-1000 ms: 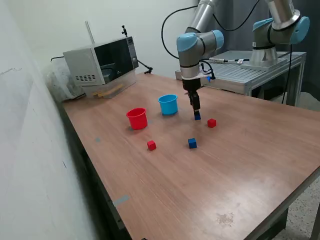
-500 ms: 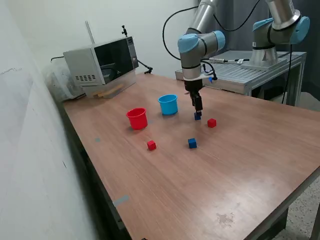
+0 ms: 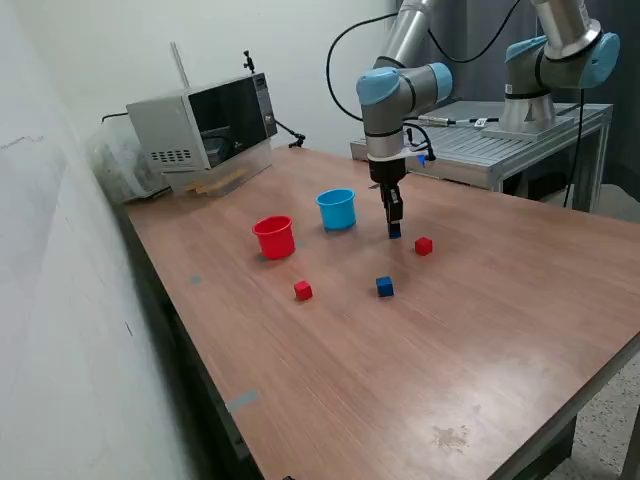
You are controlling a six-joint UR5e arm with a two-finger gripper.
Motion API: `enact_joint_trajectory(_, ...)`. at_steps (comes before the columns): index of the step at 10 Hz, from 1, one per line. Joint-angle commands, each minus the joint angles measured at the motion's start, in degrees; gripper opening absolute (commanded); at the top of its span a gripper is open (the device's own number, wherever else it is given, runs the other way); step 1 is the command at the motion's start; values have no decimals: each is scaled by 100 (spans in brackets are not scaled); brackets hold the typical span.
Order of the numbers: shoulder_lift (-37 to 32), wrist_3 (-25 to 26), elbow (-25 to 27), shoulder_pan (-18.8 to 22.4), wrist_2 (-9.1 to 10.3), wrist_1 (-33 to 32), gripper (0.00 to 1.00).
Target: Place red objects in the red bin, and blue objects in the blue bin.
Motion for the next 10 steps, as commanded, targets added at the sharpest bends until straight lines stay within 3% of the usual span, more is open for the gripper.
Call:
enact_joint_trajectory(1, 0, -59, 10, -15, 4, -11, 0)
enact_joint_trajectory(3, -61, -522, 1, -15, 4, 24, 0)
enact_joint_trajectory(7, -1510, -1551, 116, -41, -14, 674, 0)
enact_joint_trajectory(8, -1547, -1719, 98, -233, -40, 684, 0)
enact_joint_trajectory(10, -1530, -1852, 98, -1013, -49, 684, 0)
